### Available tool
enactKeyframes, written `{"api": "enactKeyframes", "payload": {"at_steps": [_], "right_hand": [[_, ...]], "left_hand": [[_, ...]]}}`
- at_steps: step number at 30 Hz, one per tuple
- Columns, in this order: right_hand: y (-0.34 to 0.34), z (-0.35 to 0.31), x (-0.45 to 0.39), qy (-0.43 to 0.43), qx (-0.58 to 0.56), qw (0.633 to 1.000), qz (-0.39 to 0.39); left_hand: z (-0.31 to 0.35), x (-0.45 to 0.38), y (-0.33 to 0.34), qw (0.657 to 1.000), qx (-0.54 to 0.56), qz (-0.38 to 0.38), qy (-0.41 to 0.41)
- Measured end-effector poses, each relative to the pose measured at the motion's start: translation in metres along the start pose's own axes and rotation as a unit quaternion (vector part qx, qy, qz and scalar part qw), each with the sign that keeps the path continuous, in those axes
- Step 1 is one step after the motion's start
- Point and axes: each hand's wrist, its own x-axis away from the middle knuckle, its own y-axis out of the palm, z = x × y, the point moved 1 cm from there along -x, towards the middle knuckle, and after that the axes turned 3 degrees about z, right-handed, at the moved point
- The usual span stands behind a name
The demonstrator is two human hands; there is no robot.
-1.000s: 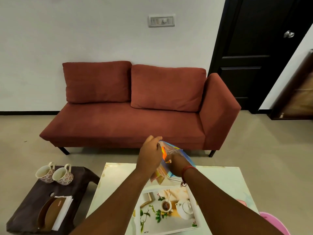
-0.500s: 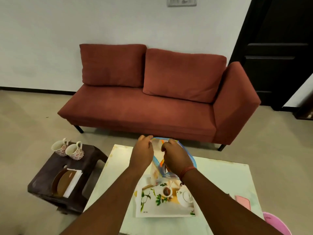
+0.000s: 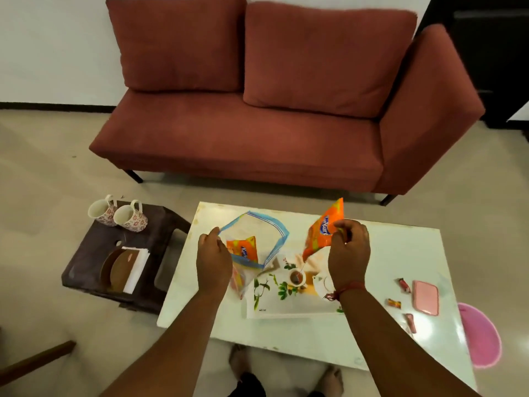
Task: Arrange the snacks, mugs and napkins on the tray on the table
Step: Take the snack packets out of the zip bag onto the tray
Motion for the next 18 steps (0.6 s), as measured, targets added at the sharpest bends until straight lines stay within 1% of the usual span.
{"api": "enactKeyframes", "payload": {"at_steps": [2, 3, 6, 8, 11, 13, 15, 17, 18], "right_hand": [[0.013, 0.027, 0.009, 0.044, 0.039, 0.998, 0.0], [0.021, 0.042, 0.015, 0.06, 0.067, 0.996, -0.013], [0.052, 0.087, 0.035, 0.107, 0.142, 0.981, -0.076], [0.074, 0.115, 0.048, 0.149, 0.18, 0.966, -0.112], [0.108, 0.145, 0.062, 0.21, 0.189, 0.948, -0.143], [0.122, 0.16, 0.069, 0.235, 0.184, 0.943, -0.145], [0.13, 0.175, 0.078, 0.283, 0.178, 0.933, -0.135], [0.13, 0.192, 0.085, 0.348, 0.179, 0.909, -0.145], [0.127, 0.199, 0.088, 0.377, 0.186, 0.892, -0.169]], "left_hand": [[-0.02, -0.002, -0.003, 1.0, 0.006, -0.004, -0.006], [-0.03, -0.003, -0.003, 1.0, 0.012, -0.011, -0.007], [-0.058, -0.008, -0.004, 1.0, 0.01, -0.029, 0.003], [-0.073, -0.01, -0.007, 0.999, -0.002, -0.036, 0.029], [-0.093, -0.016, -0.011, 0.995, -0.033, -0.057, 0.071], [-0.102, -0.02, -0.013, 0.993, -0.04, -0.066, 0.092], [-0.108, -0.024, -0.012, 0.991, -0.045, -0.073, 0.107], [-0.112, -0.027, -0.01, 0.989, -0.047, -0.081, 0.11], [-0.114, -0.029, -0.008, 0.989, -0.046, -0.089, 0.11]]}}
